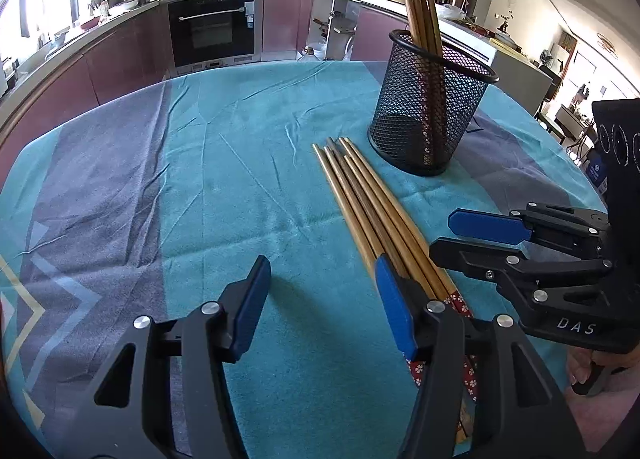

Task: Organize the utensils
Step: 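Withdraw both open tools from the mesh cup toward the chopstick bundle, then lower both open tools over the chopsticks lying on the tablecloth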

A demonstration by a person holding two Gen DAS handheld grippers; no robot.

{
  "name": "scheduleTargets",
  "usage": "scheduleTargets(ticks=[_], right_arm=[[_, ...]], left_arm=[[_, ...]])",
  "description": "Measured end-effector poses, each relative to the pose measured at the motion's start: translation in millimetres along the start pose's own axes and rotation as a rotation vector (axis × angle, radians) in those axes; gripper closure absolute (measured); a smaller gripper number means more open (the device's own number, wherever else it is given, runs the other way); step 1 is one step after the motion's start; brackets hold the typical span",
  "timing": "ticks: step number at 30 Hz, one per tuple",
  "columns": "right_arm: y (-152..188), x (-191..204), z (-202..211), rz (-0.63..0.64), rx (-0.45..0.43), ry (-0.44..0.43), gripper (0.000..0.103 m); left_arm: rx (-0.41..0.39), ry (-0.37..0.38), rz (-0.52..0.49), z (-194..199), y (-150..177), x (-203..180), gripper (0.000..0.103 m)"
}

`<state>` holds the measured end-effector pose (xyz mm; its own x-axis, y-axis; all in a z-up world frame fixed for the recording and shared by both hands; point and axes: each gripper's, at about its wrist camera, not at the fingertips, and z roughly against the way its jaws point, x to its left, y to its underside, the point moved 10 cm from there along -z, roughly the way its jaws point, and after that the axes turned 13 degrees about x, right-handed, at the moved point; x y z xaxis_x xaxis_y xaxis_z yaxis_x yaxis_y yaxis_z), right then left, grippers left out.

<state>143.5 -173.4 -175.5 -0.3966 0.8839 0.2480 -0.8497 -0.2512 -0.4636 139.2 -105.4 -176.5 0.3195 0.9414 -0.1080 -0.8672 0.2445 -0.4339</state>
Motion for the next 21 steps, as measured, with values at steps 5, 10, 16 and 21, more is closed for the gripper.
scheduleTargets(ticks=[5,10,16,21], right_arm=[[-0.9,4.1,-4.7,0.010,0.006,0.014,0.071],[-1.6,6.1,-6.5,0.016,0.006,0.021,0.071],[-2.2,7.4,-8.5,0.025,0.006,0.043,0.071],[-1.9,7.1,-9.4,0.033,0.009,0.059,0.071]], left_arm=[[0.003,-0.002,-0.011,-3.8,-2.2,-4.4,0.047],[0.006,-0.007,-0.018,-6.0,-1.8,-4.5,0.047],[0.005,-0.024,-0.025,-7.3,-3.0,-6.0,0.046],[0.007,-0.038,-0.033,-7.8,-1.1,-5.4,0.046]])
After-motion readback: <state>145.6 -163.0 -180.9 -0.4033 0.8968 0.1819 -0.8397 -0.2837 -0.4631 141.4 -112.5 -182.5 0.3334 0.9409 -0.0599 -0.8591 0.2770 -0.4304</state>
